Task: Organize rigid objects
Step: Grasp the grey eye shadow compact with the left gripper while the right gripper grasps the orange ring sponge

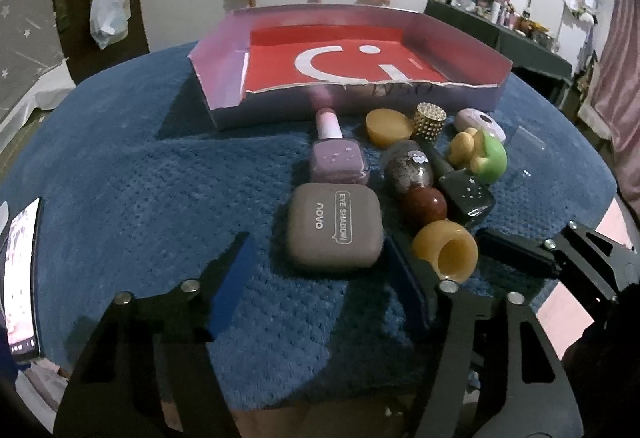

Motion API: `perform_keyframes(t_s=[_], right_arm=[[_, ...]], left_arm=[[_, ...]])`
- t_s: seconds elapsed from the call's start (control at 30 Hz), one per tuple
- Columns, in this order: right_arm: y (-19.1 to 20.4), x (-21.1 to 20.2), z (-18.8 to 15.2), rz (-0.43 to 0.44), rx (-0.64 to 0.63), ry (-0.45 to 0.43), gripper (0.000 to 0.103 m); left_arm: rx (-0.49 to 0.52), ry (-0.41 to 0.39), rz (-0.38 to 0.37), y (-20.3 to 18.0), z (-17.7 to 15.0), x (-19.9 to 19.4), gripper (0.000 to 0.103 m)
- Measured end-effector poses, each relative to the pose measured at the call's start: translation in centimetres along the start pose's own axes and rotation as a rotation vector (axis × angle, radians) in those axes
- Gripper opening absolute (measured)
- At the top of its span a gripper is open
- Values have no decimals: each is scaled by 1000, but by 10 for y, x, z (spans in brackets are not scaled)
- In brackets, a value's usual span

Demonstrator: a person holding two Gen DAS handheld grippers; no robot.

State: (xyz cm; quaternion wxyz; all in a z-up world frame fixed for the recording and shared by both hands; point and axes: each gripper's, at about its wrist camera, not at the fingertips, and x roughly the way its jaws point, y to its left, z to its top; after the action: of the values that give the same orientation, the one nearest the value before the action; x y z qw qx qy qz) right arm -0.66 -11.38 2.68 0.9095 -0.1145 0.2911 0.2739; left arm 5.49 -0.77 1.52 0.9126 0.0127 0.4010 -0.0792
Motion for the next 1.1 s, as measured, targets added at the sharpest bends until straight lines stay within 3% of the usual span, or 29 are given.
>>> perform_keyframes(t_s=[0.2,0.43,0.53,0.77,1.1], right_arm=[[1,10,6,6,-6,-6,40],[0,14,9,3,-7,-6,39],[1,13,9,-3,-15,-6,39],[-1,2,10,6,-14,-24,38],[-33,-12,24,86,121,-29,38]], left_arm=[[9,10,-19,6,3,5,62],[3,20,-31,10,4,8,62],[16,17,-30,7,2,6,53],[11,9,-39,5,-2,-2,52],[20,-45,-45,2,5,-25,52]])
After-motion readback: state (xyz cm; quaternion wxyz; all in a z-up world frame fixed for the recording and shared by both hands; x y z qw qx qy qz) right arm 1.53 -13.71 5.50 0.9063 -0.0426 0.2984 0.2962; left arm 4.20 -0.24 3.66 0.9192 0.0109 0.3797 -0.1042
